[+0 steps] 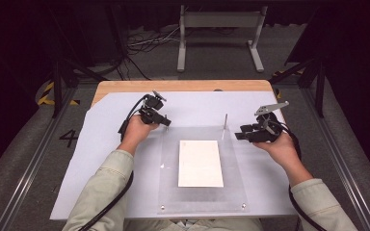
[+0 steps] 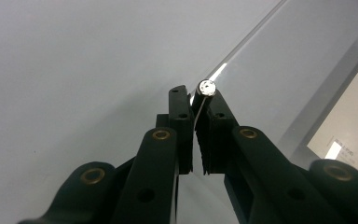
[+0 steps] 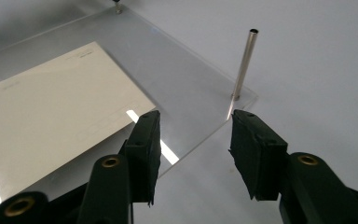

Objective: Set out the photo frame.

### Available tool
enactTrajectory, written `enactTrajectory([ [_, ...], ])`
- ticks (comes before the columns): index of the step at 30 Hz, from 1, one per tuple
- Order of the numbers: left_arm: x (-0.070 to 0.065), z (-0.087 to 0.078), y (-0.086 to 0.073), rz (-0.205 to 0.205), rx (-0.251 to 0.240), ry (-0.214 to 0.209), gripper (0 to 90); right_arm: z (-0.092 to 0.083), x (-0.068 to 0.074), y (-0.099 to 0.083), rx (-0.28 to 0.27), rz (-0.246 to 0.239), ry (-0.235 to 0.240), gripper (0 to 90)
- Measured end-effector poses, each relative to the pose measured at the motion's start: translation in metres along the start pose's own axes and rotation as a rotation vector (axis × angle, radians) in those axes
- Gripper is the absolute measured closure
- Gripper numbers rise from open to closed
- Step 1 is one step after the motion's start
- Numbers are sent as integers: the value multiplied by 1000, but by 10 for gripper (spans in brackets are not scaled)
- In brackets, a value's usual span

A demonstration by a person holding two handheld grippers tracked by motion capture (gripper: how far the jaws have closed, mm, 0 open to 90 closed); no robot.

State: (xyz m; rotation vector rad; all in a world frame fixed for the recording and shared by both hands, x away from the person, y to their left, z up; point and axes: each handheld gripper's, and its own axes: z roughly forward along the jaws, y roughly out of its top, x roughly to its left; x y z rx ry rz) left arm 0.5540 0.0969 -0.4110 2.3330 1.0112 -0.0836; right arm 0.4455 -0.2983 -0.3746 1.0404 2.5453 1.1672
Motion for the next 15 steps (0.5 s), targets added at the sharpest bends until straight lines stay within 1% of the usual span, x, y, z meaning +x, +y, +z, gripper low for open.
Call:
enactTrajectory([
  [4, 0, 0, 0, -1, 3, -1, 853, -10, 14, -4, 4, -27, 17, 519],
  [6, 0, 0, 0, 1, 3, -3, 853, -14, 19, -6, -2, -29, 27, 512],
  [7, 0, 0, 0, 1, 3, -3, 853, -14, 19, -6, -2, -29, 27, 512],
  [8, 0, 0, 0, 2, 3, -3, 853, -18, 25, -7, -5, -33, 35, 509],
  [9, 0, 0, 0, 2, 3, -4, 853, -18, 25, -7, -5, -33, 35, 509],
  [14, 1, 0, 0, 4, 4, -7, 853, -22, 34, -10, 0, -45, 38, 492],
  [15, 1, 0, 1, 4, 5, -8, 852, -23, 35, -11, -2, -37, 41, 487],
])
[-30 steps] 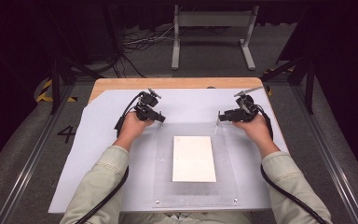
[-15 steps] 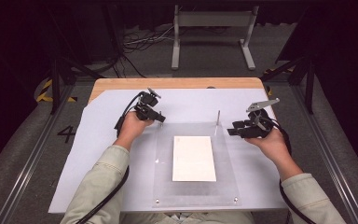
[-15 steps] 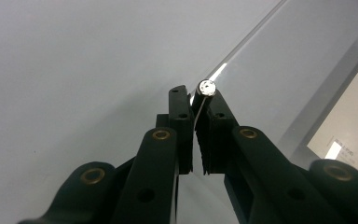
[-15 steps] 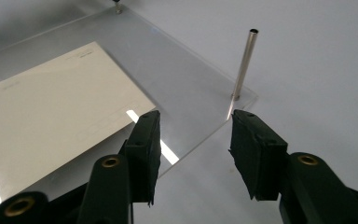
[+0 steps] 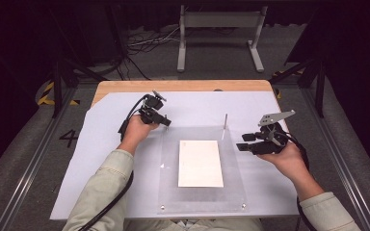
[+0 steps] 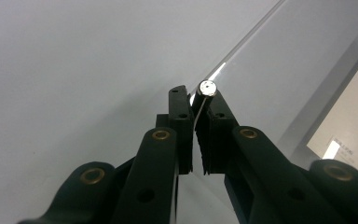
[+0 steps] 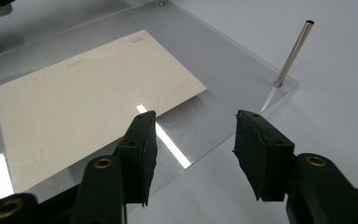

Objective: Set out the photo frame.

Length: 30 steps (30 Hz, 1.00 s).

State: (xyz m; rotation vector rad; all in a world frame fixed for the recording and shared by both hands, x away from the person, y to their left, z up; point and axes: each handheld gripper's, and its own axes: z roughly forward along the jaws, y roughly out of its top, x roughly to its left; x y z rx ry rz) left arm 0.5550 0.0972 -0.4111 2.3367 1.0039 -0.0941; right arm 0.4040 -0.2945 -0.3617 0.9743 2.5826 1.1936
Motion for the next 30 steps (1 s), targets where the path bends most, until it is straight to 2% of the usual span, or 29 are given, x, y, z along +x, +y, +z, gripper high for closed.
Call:
enactTrajectory([
  [3, 0, 0, 0, -1, -4, 0, 852, -3, 5, -3, 0, 0, 10, 473],
  [7, 1, 0, 0, 1, -4, -1, 851, -7, 15, -8, 8, -27, -1, 452],
  [14, 1, 1, -1, -7, -7, -6, 848, -15, 29, -18, 2, -53, 10, 424],
  [21, 0, 1, 0, -5, -2, -4, 848, -19, 39, -24, 2, -60, 30, 408],
  [25, 0, 1, 0, -2, -1, -3, 849, -20, 46, -24, -1, -83, 40, 394],
  [30, 0, 1, 0, -3, 4, -2, 848, -24, 61, -25, -1, -125, 68, 374],
])
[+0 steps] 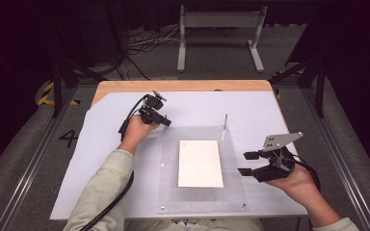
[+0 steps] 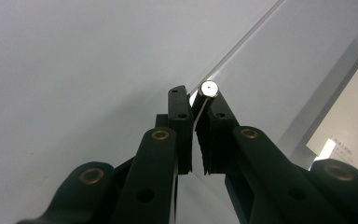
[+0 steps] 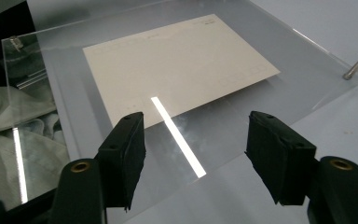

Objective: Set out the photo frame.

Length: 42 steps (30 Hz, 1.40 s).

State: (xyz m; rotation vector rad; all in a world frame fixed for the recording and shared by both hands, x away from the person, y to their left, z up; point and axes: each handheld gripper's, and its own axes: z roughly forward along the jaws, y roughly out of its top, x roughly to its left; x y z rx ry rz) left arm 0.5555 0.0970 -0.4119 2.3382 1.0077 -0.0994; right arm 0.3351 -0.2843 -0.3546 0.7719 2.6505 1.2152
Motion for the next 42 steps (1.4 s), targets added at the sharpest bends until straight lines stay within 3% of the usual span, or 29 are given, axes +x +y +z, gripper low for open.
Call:
enactTrajectory([
  [11, 0, 0, 0, -1, 0, 1, 848, -1, 37, -2, 19, -87, 55, 346],
  [17, 0, 1, 1, 2, 3, -2, 848, 1, 51, -4, 40, -143, 34, 296],
  [21, 1, 1, 1, 1, 3, -3, 848, 3, 60, -5, 44, -169, 47, 276],
  [25, 0, 1, 1, -1, 4, -3, 848, 7, 66, -6, 62, -204, 56, 245],
  [34, 1, 1, 1, -6, 5, -5, 847, 22, 69, -14, 126, -231, 87, 148],
  [42, 1, 1, 1, -6, 6, -9, 846, 30, 74, -16, 166, -273, 67, 99],
])
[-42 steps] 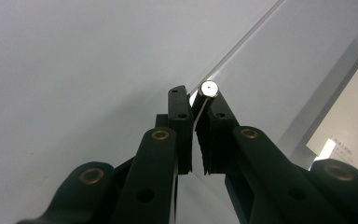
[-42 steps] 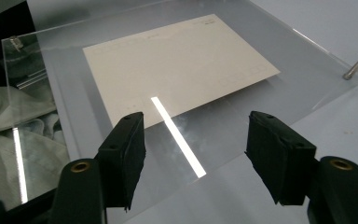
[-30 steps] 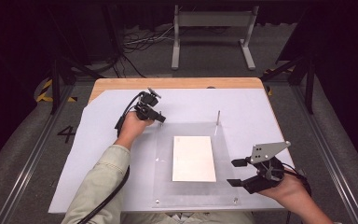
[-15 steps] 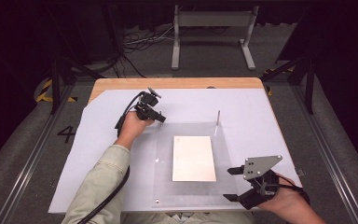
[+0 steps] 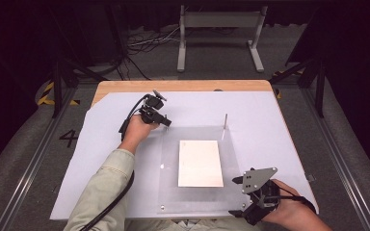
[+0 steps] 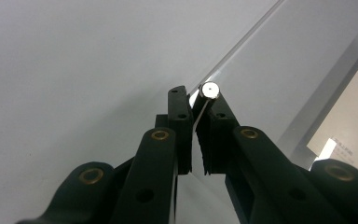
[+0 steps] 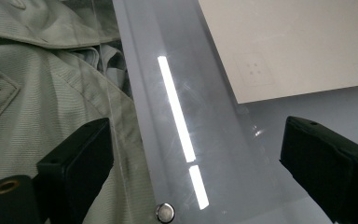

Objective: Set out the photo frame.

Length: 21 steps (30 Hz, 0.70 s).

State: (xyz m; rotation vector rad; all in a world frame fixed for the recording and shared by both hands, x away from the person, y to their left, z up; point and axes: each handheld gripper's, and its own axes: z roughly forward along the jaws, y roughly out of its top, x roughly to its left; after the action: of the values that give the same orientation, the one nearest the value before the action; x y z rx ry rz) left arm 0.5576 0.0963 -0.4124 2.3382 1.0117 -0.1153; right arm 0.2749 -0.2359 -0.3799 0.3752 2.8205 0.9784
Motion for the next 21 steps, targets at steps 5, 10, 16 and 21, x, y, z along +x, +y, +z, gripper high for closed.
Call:
enactTrajectory([
  [5, 0, 0, 1, -4, 3, 2, 846, 3, 1, 1, 14, -14, 8, 100],
  [10, 0, 0, 0, -3, 4, -2, 845, 8, 3, 3, 37, -36, 6, 98],
  [16, 0, 0, 1, -6, 6, -3, 844, 12, 4, 4, 52, -57, -4, 97],
  [21, 1, 0, 0, -9, 6, -7, 843, 16, 7, 4, 79, -92, -28, 98],
])
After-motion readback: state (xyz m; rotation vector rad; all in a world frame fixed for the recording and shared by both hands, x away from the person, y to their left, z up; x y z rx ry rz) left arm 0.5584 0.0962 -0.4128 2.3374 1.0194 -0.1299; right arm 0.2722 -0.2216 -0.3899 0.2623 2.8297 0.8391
